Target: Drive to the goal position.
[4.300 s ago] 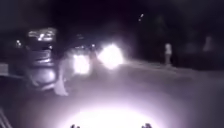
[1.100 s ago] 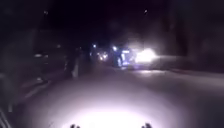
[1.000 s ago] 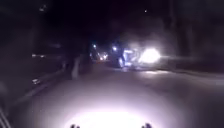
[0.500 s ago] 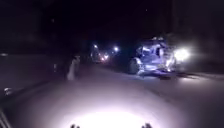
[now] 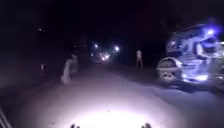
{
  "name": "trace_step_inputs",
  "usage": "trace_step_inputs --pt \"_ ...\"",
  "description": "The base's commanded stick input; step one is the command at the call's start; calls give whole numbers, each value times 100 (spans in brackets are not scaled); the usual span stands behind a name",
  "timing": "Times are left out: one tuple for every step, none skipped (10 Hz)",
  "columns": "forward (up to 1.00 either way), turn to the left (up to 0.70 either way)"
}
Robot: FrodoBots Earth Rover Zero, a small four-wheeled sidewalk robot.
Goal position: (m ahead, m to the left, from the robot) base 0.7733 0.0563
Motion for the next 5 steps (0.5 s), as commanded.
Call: trace_step_inputs --pt "70 0" --pt "70 0" --pt "70 0" --pt "70 0" --pt "70 0"
